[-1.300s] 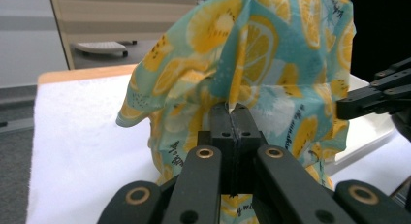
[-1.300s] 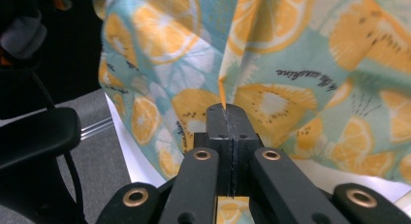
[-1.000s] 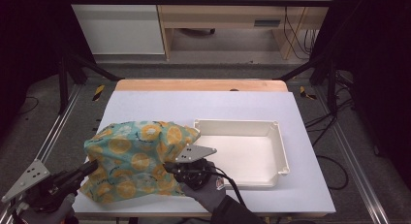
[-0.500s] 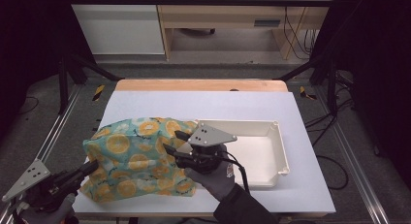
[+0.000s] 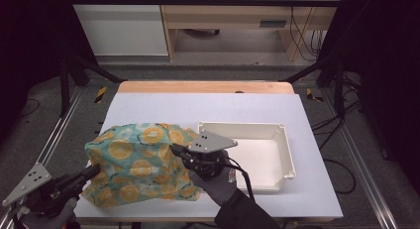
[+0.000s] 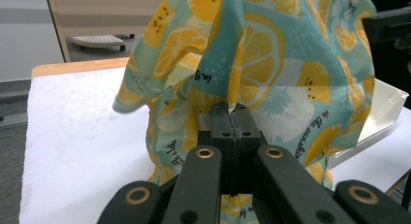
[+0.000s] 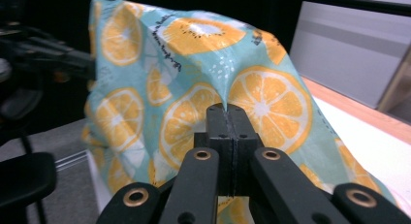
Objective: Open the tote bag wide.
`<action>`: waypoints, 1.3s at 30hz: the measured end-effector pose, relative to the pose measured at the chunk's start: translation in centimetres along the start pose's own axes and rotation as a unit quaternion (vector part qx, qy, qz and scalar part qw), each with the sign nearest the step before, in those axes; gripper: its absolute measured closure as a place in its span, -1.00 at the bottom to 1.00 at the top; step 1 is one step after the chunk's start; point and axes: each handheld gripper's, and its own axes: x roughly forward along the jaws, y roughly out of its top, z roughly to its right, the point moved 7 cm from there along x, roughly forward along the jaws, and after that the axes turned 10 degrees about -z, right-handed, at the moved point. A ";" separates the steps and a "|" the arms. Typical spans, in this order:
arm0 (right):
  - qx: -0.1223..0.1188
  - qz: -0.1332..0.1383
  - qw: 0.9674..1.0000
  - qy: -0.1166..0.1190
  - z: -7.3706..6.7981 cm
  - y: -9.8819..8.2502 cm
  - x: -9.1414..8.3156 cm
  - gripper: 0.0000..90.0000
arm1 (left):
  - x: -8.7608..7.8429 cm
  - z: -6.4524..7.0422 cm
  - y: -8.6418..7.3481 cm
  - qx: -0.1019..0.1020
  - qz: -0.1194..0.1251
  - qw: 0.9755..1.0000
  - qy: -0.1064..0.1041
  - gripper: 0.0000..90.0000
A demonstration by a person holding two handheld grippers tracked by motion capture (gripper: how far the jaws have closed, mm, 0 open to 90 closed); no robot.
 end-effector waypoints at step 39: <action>0.008 0.013 1.000 -0.004 0.6 -0.4 -0.1 0.29 | 0.1 -0.5 -0.9 -0.007 -0.010 1.000 0.003 1.00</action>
